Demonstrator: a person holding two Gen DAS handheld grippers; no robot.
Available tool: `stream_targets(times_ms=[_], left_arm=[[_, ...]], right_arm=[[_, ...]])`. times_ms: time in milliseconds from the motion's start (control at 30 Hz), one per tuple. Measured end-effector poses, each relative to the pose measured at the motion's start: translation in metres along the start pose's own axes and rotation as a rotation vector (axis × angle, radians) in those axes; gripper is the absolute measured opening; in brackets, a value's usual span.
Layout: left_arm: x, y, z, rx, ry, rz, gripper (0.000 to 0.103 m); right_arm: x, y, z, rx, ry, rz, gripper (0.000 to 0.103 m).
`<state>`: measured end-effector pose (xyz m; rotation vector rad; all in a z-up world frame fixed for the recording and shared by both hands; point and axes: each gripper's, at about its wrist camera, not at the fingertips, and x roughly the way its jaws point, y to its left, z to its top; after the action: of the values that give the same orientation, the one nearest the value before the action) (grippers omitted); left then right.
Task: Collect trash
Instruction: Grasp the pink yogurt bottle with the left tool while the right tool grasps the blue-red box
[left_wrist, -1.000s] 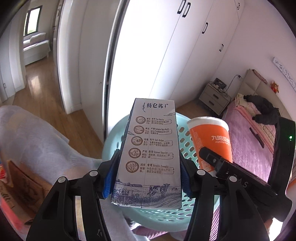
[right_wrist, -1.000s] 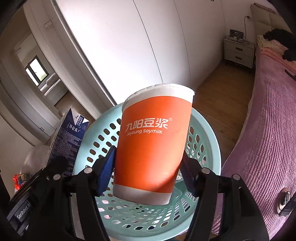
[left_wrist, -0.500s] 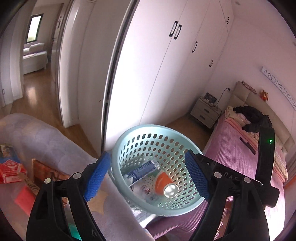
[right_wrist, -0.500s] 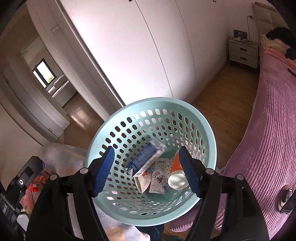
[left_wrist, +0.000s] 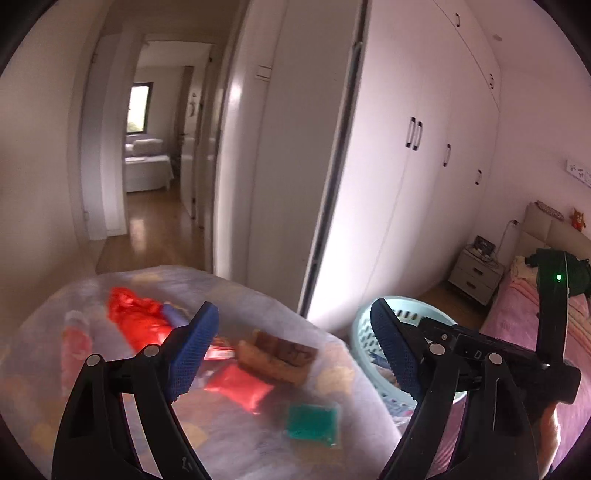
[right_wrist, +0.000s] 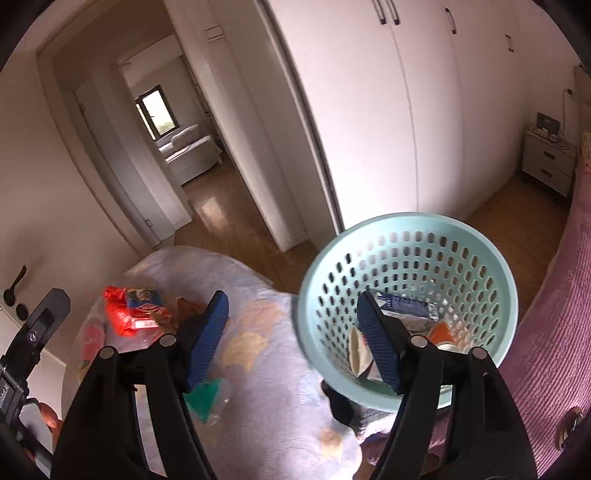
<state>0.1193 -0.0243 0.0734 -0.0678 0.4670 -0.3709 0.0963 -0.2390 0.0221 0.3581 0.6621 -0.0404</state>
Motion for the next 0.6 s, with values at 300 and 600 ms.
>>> stream_targets(times_ms=[300,600], left_arm=[[-0.034,0.096,0.001,-0.056,0.056,0.277,0.083],[-0.015,0.175,-0.031,-0.190,0.197,0.353,0.083]], right_arm=[[0.027,0.087,-0.006,-0.188,0.058,0.114,0.068],[0.079,0.116,-0.012,-0.250,0.162,0.148,0.068]])
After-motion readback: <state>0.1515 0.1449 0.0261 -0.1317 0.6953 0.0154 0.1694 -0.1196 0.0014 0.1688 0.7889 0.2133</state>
